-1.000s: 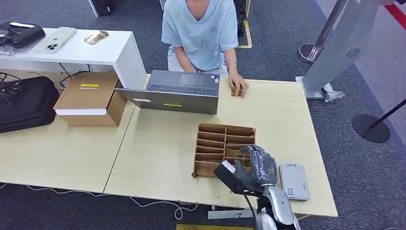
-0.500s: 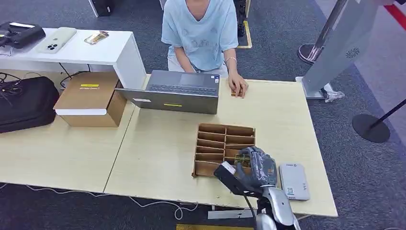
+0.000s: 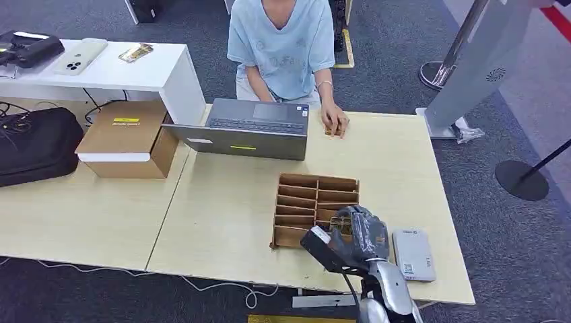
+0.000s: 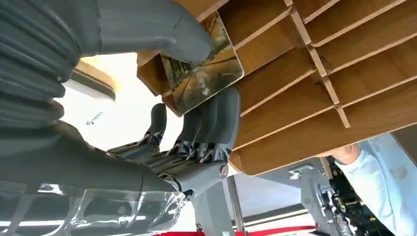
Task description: Pass the card to the sensor for recognition and then transmit it.
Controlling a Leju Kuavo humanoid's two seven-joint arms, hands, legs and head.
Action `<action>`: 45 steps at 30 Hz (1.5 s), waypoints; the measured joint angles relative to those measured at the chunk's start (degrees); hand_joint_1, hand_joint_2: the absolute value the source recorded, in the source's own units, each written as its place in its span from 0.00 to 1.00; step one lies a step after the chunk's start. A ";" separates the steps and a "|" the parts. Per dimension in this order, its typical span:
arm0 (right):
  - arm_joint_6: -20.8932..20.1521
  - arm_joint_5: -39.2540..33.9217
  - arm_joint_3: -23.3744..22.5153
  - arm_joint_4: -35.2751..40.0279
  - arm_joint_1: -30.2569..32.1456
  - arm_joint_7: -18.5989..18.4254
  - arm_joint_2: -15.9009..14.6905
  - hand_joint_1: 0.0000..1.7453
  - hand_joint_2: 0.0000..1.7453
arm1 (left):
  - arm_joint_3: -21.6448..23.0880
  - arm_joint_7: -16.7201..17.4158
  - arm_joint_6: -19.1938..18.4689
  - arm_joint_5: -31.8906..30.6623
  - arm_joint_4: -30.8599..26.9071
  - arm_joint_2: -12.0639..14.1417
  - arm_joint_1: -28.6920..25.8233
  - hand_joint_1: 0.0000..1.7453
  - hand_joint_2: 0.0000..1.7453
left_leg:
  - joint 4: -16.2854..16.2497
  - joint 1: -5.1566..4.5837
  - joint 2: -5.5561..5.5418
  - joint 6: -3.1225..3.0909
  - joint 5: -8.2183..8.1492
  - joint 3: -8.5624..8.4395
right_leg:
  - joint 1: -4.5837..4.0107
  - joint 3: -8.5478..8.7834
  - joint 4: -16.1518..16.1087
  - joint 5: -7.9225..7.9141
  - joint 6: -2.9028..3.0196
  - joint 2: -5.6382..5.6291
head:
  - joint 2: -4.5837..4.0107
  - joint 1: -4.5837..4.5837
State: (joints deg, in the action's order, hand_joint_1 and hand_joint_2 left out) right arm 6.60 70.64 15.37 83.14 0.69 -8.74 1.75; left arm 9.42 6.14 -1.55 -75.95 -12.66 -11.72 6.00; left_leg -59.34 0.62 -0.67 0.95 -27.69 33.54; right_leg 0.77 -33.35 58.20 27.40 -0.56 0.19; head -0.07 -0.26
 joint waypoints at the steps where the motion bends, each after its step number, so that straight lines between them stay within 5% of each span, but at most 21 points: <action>1: 0.00 0.00 0.00 0.00 -0.02 0.00 0.00 0.63 1.00 | -0.02 0.00 0.00 0.00 0.00 0.00 0.00 0.00 0.00 | 0.00 0.00 0.00 0.00 0.00 0.00 | 0.00 0.00 0.00 0.00 0.00 0.00 | 0.00 0.00; 16: -0.37 0.04 0.00 -0.90 -0.64 0.26 0.46 0.76 1.00 | -0.39 0.00 0.42 0.13 0.00 0.04 -0.01 0.00 0.00 | 0.00 0.00 0.00 0.00 0.00 0.00 | 0.00 0.00 0.00 0.00 0.00 0.00 | 0.00 0.00; 21: -0.37 0.07 0.00 -1.29 -1.06 0.39 0.46 0.69 1.00 | -0.96 0.00 0.46 0.13 -0.02 0.09 -0.01 0.00 0.00 | 0.00 0.00 0.00 0.00 0.00 -0.01 | 0.00 0.00 0.00 0.00 0.00 0.00 | 0.00 0.00; 45: -0.24 -0.04 -0.98 -0.37 -1.01 0.96 0.48 1.00 1.00 | -1.25 0.00 1.01 -0.09 -0.02 0.09 -0.05 0.00 0.00 | 0.00 0.00 0.00 0.00 0.00 -0.01 | 0.00 0.00 0.00 0.00 0.00 0.00 | 0.00 0.00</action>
State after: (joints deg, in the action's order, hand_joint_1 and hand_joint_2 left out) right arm 6.36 70.60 14.38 82.77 -0.33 -7.78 2.23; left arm 8.17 6.14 -0.55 -76.04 -12.68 -11.63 5.95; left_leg -59.34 0.61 -0.67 0.95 -27.69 33.54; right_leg 0.77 -33.35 58.20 27.40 -0.56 0.18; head -0.07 -0.26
